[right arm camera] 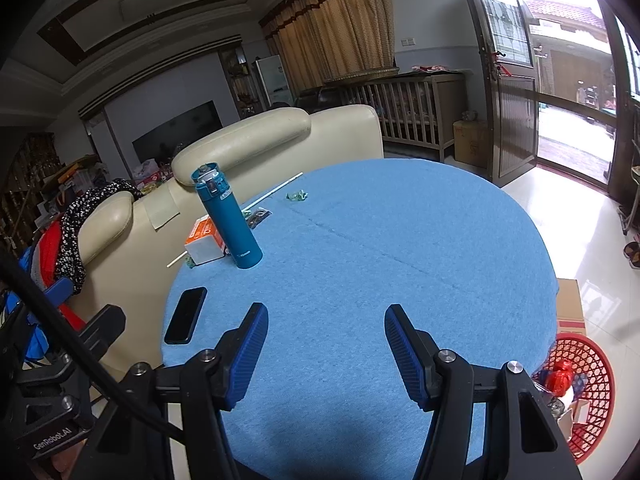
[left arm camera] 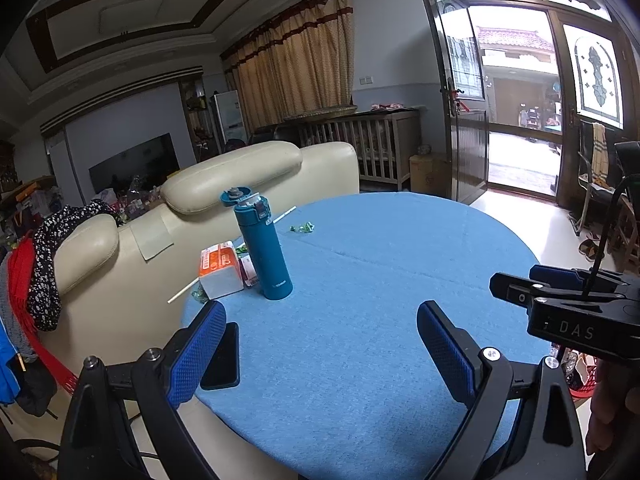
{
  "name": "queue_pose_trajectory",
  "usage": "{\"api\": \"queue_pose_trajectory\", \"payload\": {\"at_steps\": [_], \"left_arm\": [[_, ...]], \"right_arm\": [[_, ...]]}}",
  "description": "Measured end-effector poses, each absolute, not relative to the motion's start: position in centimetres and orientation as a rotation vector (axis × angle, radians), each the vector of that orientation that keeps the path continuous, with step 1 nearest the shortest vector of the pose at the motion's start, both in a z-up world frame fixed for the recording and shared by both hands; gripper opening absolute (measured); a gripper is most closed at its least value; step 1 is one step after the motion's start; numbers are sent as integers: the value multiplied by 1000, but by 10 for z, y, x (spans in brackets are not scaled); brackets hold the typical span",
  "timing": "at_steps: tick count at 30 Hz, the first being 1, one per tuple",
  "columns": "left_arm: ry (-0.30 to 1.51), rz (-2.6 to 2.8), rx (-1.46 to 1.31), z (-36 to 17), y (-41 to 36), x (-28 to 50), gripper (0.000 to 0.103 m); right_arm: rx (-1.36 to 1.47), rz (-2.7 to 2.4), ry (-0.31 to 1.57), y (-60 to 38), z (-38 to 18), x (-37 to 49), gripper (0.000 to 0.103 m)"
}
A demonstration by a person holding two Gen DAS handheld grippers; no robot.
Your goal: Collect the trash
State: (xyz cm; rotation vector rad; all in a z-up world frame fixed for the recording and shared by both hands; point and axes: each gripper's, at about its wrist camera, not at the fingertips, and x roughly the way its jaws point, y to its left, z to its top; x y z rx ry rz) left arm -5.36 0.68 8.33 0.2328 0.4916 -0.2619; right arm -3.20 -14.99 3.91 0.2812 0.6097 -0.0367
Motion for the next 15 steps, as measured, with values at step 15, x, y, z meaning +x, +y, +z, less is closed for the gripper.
{"api": "queue_pose_trajectory", "payload": {"at_steps": [15], "left_arm": [[573, -271, 230, 59, -11, -13, 96]], "right_arm": [[270, -89, 630, -175, 25, -2, 65]]}}
